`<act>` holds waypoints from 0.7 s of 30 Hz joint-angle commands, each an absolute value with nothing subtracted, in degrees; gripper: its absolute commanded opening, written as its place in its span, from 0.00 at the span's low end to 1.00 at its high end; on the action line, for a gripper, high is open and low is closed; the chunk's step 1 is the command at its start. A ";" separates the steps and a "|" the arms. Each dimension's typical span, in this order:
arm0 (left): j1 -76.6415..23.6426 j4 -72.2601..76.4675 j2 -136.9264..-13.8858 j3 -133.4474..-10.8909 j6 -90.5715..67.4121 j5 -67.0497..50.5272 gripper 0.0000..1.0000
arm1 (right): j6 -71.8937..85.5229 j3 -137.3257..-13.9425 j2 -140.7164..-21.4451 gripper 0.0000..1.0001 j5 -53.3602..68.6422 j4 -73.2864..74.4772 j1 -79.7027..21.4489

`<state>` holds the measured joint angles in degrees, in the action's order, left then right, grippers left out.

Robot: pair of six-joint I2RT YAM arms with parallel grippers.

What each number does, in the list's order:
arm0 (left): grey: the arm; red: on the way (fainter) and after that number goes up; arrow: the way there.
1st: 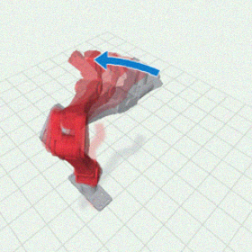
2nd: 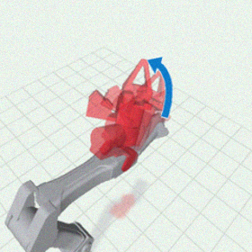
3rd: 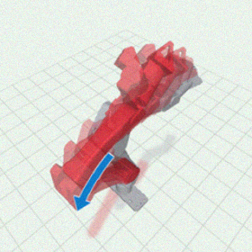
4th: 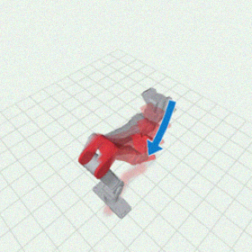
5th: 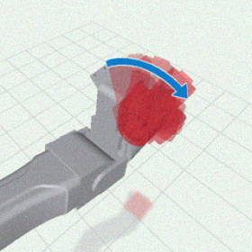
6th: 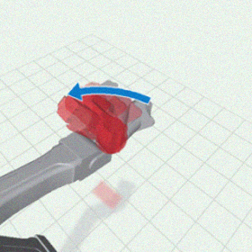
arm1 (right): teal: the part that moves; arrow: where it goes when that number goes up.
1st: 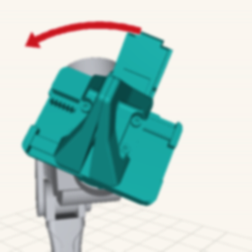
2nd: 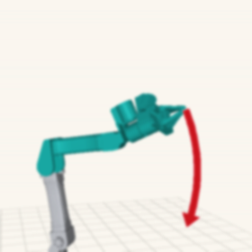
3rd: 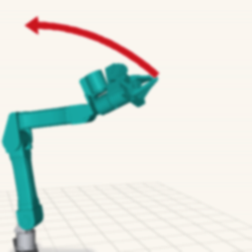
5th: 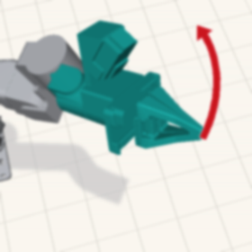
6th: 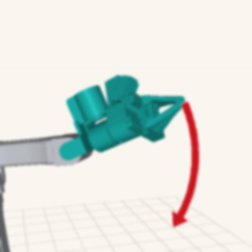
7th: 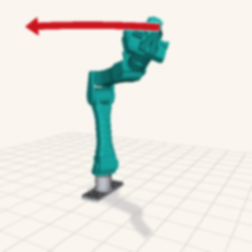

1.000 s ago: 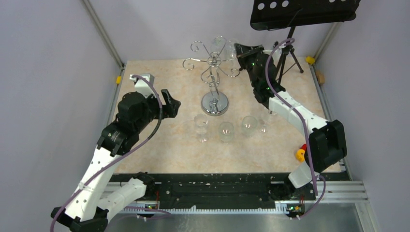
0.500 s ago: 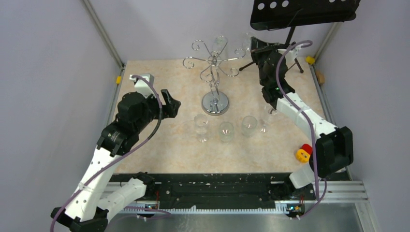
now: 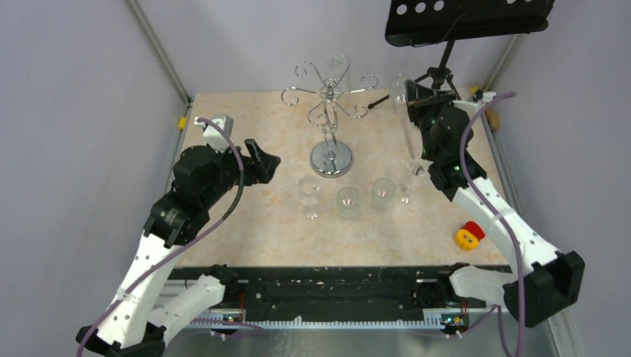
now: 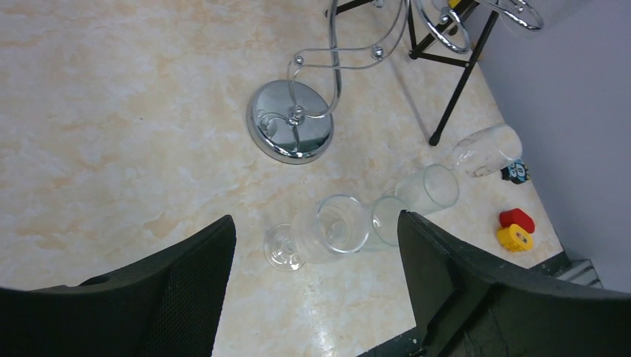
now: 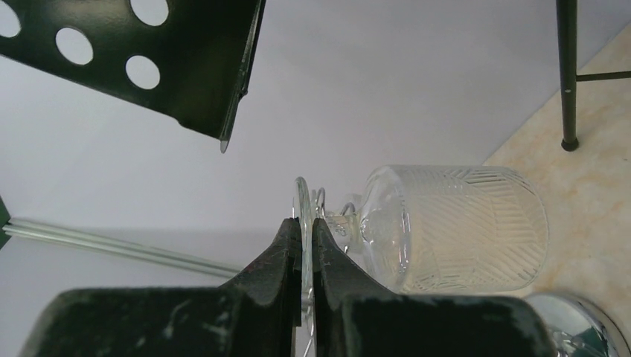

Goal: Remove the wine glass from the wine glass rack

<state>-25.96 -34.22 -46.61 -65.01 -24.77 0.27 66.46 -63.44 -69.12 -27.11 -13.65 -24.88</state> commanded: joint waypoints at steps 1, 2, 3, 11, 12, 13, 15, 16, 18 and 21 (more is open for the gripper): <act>-25.75 -28.97 -45.33 -64.91 -28.35 -5.06 0.83 | 68.08 -60.79 -60.75 0.00 -23.49 -14.59 -24.83; -25.75 -28.25 -45.05 -64.79 -29.25 -6.21 0.83 | 68.40 -59.96 -59.08 0.00 -21.46 -14.29 -24.55; -25.75 -27.14 -44.78 -64.55 -30.28 -7.50 0.83 | 68.16 -59.21 -57.42 0.00 -19.71 -14.17 -24.12; -25.75 -5.11 -44.32 -58.30 -42.62 -27.08 0.95 | 72.74 -57.19 -44.59 0.00 -9.72 -10.66 -23.12; -25.83 -2.20 -45.07 -57.95 -44.75 -29.26 0.95 | 73.55 -57.21 -43.89 0.00 -8.16 -11.01 -23.12; -25.84 1.36 -45.83 -57.59 -47.22 -31.31 0.95 | 73.98 -57.10 -43.30 0.00 -6.59 -11.80 -23.13; -26.07 7.84 -47.31 -56.69 -52.75 -33.54 0.96 | 74.24 -57.22 -42.81 0.00 -2.66 -14.41 -23.17; -26.20 10.88 -47.90 -56.27 -55.23 -33.51 0.96 | 74.26 -57.39 -42.79 0.00 -0.70 -15.84 -23.12; -26.65 17.59 -49.38 -55.55 -59.58 -32.54 0.96 | 74.67 -58.26 -43.08 0.00 4.00 -18.36 -23.16; -27.55 23.95 -52.36 -55.29 -65.40 -30.84 0.96 | 77.44 -58.04 -43.74 0.00 9.49 -22.43 -23.14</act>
